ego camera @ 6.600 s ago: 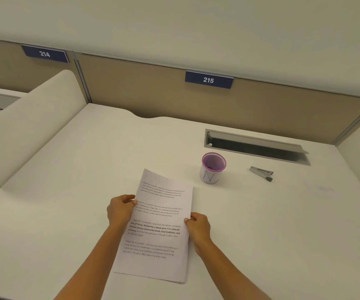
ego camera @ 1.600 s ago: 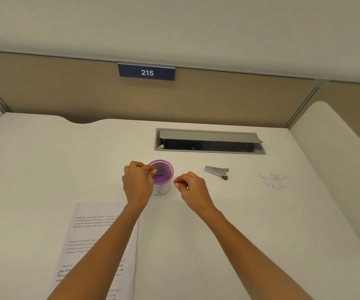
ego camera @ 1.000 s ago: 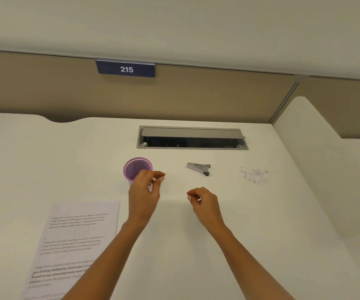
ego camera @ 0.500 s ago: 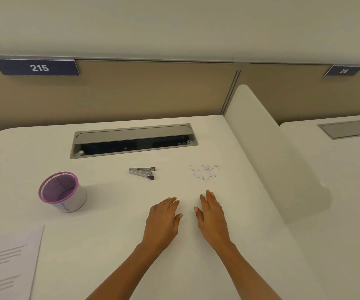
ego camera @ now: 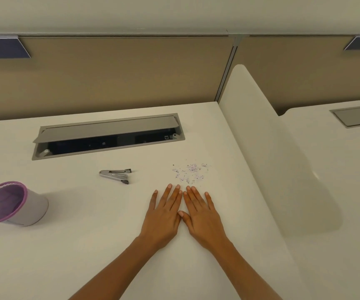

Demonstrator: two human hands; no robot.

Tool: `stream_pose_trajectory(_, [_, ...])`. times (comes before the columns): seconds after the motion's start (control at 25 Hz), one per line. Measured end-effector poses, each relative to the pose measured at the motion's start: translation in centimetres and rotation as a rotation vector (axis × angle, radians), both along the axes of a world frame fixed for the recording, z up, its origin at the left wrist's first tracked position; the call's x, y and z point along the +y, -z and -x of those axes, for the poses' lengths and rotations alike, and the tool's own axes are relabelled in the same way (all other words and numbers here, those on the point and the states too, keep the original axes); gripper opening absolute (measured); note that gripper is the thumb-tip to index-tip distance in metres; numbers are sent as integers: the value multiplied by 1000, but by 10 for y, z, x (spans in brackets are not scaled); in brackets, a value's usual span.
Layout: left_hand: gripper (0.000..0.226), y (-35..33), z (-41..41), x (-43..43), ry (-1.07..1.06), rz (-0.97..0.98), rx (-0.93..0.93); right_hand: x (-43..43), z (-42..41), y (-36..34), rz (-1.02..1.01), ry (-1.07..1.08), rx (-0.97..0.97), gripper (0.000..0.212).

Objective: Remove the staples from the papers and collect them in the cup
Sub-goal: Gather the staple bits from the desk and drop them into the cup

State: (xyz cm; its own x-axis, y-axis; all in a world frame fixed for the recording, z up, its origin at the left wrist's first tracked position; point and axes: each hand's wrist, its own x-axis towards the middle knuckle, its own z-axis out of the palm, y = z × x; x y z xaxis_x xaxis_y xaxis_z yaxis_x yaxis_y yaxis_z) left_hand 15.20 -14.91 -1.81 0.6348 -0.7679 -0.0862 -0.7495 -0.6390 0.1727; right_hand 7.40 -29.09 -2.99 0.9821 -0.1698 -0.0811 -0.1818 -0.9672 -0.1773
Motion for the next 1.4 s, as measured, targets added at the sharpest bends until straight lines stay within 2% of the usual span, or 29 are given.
stream_pose_trajectory(0.2, [61, 2, -33, -27, 57, -23, -36, -38, -39, -6, 28, -32, -14, 62])
stream_pose_trajectory(0.28, [65, 3, -43, -36, 68, 3, -38, -50, -49, -9, -31, -36, -72, 58])
stream_pose_trajectory(0.44, [81, 6, -70, -48, -109, 79, 78, -70, -64, -10, -239, 216, -179, 52])
stream_pose_trajectory(0.6, [95, 11, -79, -59, -102, -31, 70, -66, -79, -3, -202, 286, -104, 56])
stream_pose_trajectory(0.76, [86, 14, -80, -63, 35, -45, 32, -51, -92, -1, -313, 158, -123, 55])
stream_pose_trajectory(0.92, [78, 15, -76, -53, 167, 74, 39, -49, -79, -3, -412, 96, -147, 51])
stream_pose_trajectory(1.08, [73, 8, -72, -39, 158, 172, 113, -55, -55, -13, -559, 167, -197, 49])
stream_pose_trajectory(1.16, [76, 3, -72, -33, 38, 142, 79, -52, -44, -15, -463, 238, -190, 54])
stream_pose_trajectory(1.24, [85, 0, -63, -26, -93, 90, 66, -43, -28, -12, -252, 294, -109, 73])
stream_pose_trajectory(1.32, [93, 1, -45, -21, -124, 27, 58, -30, -15, -6, -90, 334, -14, 85])
stream_pose_trajectory(1.4, [95, 5, -32, -18, -107, -32, 60, -21, -12, 1, -29, 344, 33, 88])
